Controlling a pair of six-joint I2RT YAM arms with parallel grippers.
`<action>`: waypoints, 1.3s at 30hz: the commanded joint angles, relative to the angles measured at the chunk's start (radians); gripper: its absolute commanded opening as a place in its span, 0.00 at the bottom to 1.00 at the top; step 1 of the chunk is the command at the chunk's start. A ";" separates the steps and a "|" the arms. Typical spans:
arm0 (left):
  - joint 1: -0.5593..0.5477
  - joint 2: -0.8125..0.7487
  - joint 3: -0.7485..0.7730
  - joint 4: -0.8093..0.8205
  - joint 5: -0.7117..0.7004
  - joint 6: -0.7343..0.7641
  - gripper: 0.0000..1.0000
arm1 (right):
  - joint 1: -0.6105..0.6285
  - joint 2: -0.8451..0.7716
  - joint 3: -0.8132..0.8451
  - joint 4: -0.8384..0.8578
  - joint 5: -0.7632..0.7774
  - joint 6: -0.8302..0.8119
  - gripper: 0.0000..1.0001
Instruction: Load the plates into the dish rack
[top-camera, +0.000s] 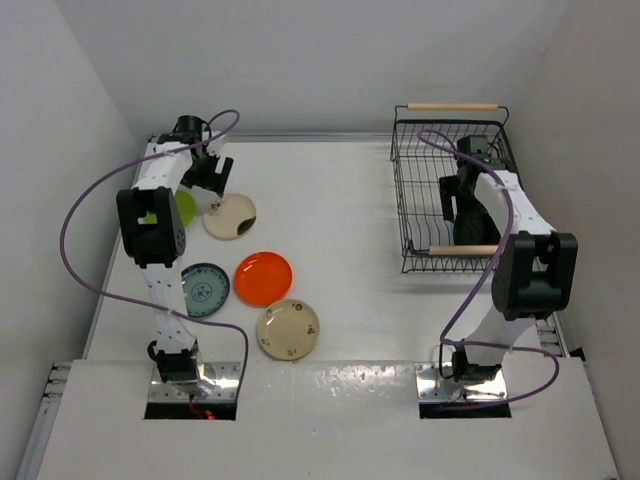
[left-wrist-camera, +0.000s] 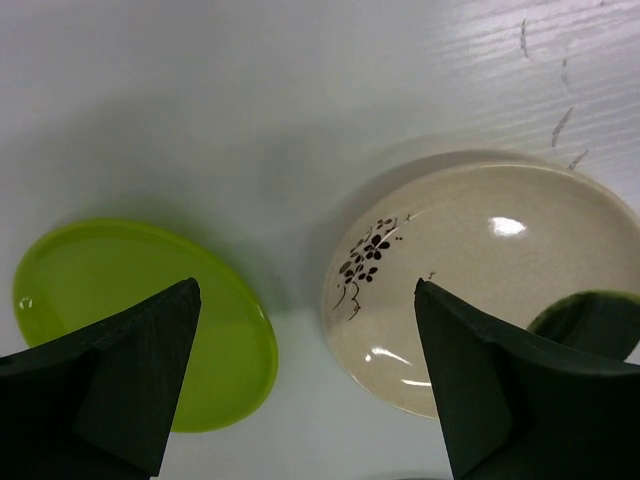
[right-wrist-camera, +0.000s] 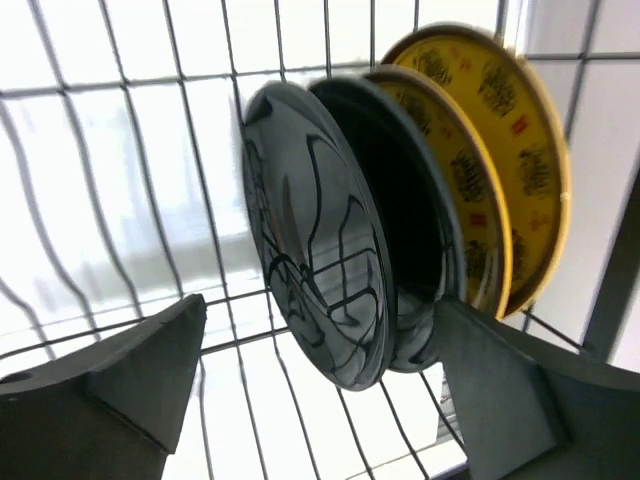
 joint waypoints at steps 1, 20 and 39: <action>0.001 0.052 -0.007 -0.028 0.027 0.032 0.91 | 0.005 -0.067 0.088 -0.044 0.027 -0.013 0.95; 0.001 0.173 -0.036 -0.057 0.038 0.051 0.00 | 0.110 -0.267 0.170 -0.012 -0.206 0.059 1.00; -0.105 -0.108 0.189 -0.110 0.645 0.140 0.00 | 0.410 -0.179 0.119 0.302 -0.501 0.264 0.97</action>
